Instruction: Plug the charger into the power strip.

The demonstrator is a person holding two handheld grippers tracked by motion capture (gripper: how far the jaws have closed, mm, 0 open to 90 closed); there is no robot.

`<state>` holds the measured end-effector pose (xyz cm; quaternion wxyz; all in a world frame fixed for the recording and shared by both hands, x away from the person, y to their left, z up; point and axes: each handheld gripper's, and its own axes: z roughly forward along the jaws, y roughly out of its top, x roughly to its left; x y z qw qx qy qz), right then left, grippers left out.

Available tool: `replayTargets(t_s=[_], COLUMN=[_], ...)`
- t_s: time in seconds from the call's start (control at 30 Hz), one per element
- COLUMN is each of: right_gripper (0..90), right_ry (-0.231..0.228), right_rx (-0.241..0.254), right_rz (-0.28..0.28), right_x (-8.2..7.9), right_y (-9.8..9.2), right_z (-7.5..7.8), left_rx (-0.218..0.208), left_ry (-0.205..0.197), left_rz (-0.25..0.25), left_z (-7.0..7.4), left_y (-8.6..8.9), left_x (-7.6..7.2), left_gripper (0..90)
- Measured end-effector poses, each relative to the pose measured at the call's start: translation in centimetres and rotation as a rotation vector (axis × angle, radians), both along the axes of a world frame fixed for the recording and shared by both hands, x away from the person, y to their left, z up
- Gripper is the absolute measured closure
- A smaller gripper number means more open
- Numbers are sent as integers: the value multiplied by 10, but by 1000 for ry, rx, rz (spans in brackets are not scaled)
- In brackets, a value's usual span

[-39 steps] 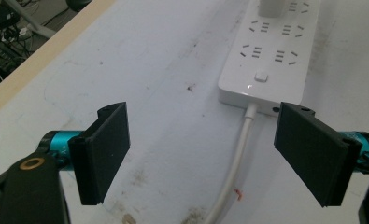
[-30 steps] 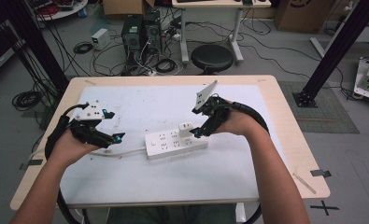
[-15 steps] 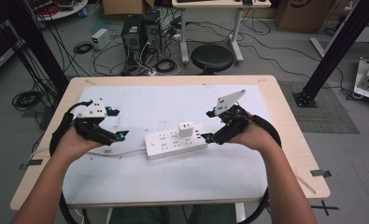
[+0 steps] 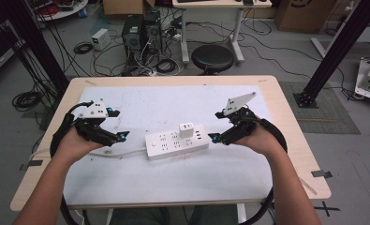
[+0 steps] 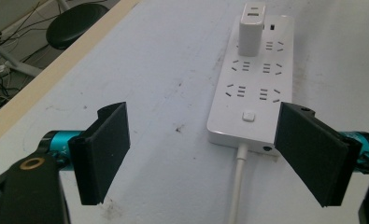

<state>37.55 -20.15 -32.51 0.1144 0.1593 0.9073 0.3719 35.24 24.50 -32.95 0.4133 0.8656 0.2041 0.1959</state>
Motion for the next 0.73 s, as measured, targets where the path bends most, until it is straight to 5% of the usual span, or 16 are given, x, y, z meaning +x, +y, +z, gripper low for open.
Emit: replayTargets(t_s=[0.73], right_gripper=[181], right_ry=[14], right_rx=[2], right_rz=[3], right_x=[3], right_y=[0], right_z=[-1], left_rx=[14], left_ry=[10], left_rz=[3], left_z=[-2], left_y=[-3], left_x=[1], left_gripper=[183])
